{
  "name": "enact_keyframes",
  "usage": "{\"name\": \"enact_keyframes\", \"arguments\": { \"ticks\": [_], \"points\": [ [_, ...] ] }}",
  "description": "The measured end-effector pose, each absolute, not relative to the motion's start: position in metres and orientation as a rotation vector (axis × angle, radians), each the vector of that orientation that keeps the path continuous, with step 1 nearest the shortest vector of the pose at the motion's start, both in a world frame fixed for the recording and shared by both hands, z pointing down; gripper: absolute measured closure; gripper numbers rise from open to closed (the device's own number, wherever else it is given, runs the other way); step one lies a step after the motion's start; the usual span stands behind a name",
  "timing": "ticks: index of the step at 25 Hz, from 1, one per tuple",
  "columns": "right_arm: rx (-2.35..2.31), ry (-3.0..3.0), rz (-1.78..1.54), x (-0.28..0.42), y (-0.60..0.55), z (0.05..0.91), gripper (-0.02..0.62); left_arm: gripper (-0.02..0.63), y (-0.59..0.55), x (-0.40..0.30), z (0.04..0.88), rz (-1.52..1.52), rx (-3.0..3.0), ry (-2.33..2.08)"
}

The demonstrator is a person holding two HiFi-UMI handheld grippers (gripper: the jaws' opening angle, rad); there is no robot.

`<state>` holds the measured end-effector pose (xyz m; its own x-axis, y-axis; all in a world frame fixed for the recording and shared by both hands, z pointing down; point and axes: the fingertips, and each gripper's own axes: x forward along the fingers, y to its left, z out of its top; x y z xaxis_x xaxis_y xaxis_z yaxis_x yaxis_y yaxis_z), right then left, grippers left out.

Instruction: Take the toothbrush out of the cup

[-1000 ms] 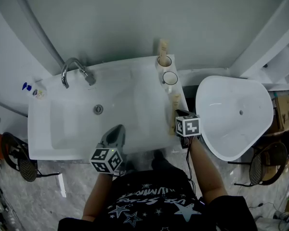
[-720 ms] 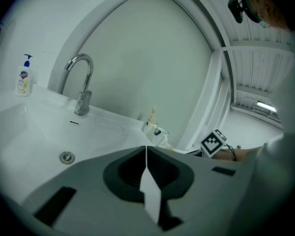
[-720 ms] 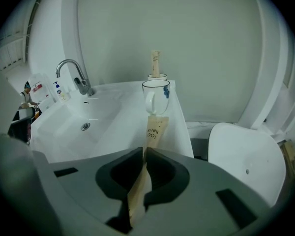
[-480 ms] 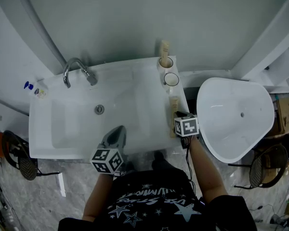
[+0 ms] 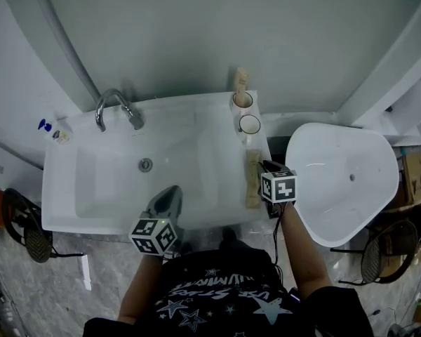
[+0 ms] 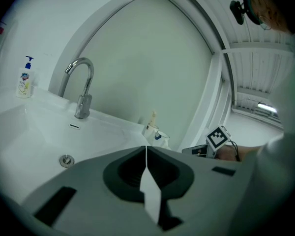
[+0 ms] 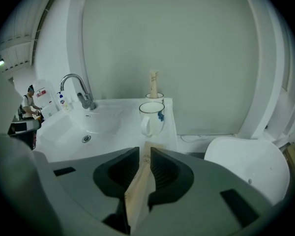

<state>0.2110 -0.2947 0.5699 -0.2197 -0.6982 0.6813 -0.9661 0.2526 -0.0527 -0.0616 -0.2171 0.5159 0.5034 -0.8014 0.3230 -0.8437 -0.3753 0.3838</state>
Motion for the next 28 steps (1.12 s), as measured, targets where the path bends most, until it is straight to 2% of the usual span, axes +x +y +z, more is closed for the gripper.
{"name": "enact_keyframes", "arguments": {
  "ticks": [11, 20, 28],
  "points": [
    [1.526, -2.298, 0.428, 0.199, -0.356, 0.489, 0.508, 0.584, -0.237, -0.060, 0.497, 0.089, 2.251, -1.436],
    [1.492, -2.376, 0.395, 0.200, -0.409, 0.469, 0.445, 0.584, -0.260, -0.066, 0.483, 0.058, 2.229, -1.532],
    [1.474, -2.402, 0.368, 0.195, -0.457, 0.466, 0.443, 0.584, -0.286, -0.070, 0.474, 0.041, 2.199, -1.607]
  ]
}}
